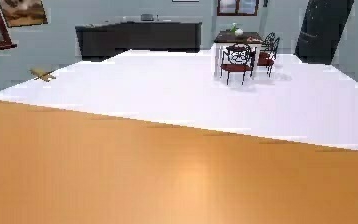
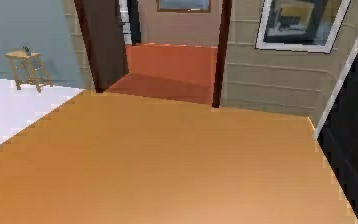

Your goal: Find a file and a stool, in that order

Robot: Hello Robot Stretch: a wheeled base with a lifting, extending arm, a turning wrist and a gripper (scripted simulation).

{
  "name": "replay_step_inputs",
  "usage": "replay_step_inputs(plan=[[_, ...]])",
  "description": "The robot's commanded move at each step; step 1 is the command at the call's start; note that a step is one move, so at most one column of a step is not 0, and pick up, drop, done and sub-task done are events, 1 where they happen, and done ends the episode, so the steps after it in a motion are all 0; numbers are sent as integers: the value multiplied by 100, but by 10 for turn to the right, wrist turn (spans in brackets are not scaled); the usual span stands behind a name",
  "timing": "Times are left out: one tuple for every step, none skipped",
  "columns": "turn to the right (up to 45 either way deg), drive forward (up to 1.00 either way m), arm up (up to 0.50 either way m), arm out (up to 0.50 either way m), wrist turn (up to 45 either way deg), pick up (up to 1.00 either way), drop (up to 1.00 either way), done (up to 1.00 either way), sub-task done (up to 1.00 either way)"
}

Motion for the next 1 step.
replay_step_inputs(plan=[[450,0,0,0,0,0,0,0,0]])
